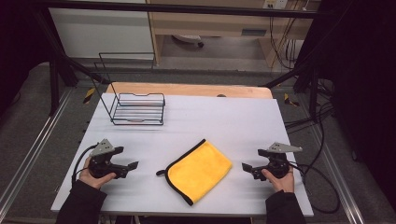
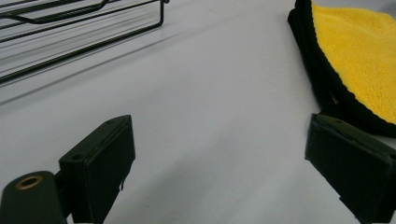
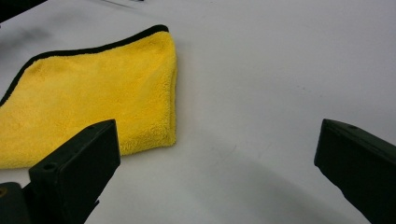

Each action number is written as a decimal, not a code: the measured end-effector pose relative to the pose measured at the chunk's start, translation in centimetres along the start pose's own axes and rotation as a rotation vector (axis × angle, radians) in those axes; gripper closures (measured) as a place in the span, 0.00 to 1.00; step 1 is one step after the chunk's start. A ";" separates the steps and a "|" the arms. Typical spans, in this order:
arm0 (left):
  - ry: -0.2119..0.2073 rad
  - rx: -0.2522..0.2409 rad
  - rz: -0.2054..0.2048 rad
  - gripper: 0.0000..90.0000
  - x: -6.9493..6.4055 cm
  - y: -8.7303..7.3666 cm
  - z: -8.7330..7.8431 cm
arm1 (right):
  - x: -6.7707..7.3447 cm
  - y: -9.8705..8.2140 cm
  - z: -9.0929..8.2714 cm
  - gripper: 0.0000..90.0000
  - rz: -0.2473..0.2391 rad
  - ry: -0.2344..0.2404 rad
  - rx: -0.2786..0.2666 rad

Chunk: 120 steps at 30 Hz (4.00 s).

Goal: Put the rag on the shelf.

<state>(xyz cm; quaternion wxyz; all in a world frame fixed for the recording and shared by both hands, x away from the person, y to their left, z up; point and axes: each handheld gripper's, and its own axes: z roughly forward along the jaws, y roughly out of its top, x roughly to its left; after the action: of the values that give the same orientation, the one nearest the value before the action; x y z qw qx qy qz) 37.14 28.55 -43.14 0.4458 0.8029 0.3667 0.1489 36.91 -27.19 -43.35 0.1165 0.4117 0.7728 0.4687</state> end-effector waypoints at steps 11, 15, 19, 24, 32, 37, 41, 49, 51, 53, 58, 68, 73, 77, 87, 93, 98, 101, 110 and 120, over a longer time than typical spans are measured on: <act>-0.001 0.013 0.008 0.09 -0.8 0.4 0.3 | 0.1 -0.1 0.0 0.01 -0.003 -0.006 0.009; -0.010 0.017 0.007 0.09 -1.2 0.6 0.6 | 0.1 -0.1 0.0 0.01 -0.004 -0.007 0.011; -0.014 0.030 0.014 0.09 -1.7 0.8 1.0 | 0.1 -0.1 0.1 0.01 -0.010 -0.010 0.014; -0.024 0.039 0.022 0.09 -2.1 1.0 1.4 | 0.2 -0.2 0.2 0.01 -0.009 -0.012 0.017; -0.041 0.043 0.020 0.13 -3.2 1.9 2.0 | 0.3 -0.2 0.4 0.01 -0.012 -0.013 0.021; -0.048 0.051 0.019 0.14 -4.2 2.5 2.7 | 0.3 -0.2 0.4 0.01 -0.010 -0.017 0.025; -0.054 0.066 0.021 0.16 -5.1 3.0 3.4 | 0.3 -0.2 0.4 0.01 -0.009 -0.017 0.021; -0.065 0.134 0.036 0.25 -6.8 4.2 5.9 | 0.3 -0.2 0.5 0.01 -0.010 -0.022 0.028; -0.072 0.156 0.043 0.29 -7.3 4.5 6.6 | 0.3 -0.2 0.5 0.01 -0.004 -0.024 0.034; -0.077 0.169 0.043 0.36 -7.6 4.6 7.4 | 0.3 -0.2 0.5 0.02 -0.005 -0.024 0.033; -0.111 0.212 0.031 0.51 -8.1 4.4 9.1 | 0.4 -0.1 0.7 0.02 -0.012 -0.026 0.043; -0.158 0.234 -0.013 0.73 -8.5 4.1 10.1 | 0.8 0.0 1.2 0.02 -0.018 -0.023 0.056; -0.166 0.247 -0.033 0.77 -8.7 4.1 10.2 | 0.9 0.1 1.3 0.02 -0.023 -0.022 0.057; -0.162 0.256 -0.039 0.78 -8.9 4.1 10.3 | 0.9 0.1 1.3 0.02 -0.020 -0.020 0.056; -0.142 0.299 -0.014 0.89 -9.7 4.7 10.1 | 0.9 0.1 1.3 0.02 -0.020 -0.022 0.056; -0.138 0.308 -0.012 0.91 -10.0 4.8 8.9 | 0.9 0.1 1.3 0.02 -0.020 -0.020 0.057; -0.111 0.308 -0.004 0.91 -10.6 4.3 7.1 | 1.0 0.0 1.3 0.02 -0.016 -0.020 0.058; -0.111 0.310 -0.017 0.90 -10.9 3.7 6.5 | 1.0 0.1 1.3 0.02 -0.020 -0.021 0.058; -0.078 0.275 -0.002 0.75 -10.4 4.0 6.9 | 1.0 0.1 1.2 0.02 -0.021 -0.028 0.060; -0.052 0.241 0.012 0.40 -8.8 8.0 10.1 | 0.9 0.1 1.2 0.02 -0.028 -0.037 0.051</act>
<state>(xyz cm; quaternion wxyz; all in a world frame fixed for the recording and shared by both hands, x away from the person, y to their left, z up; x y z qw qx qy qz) 40.43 13.40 -41.43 0.3543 0.8564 0.3656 0.0856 37.08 -25.73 -43.76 0.1267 0.4121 0.7880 0.4395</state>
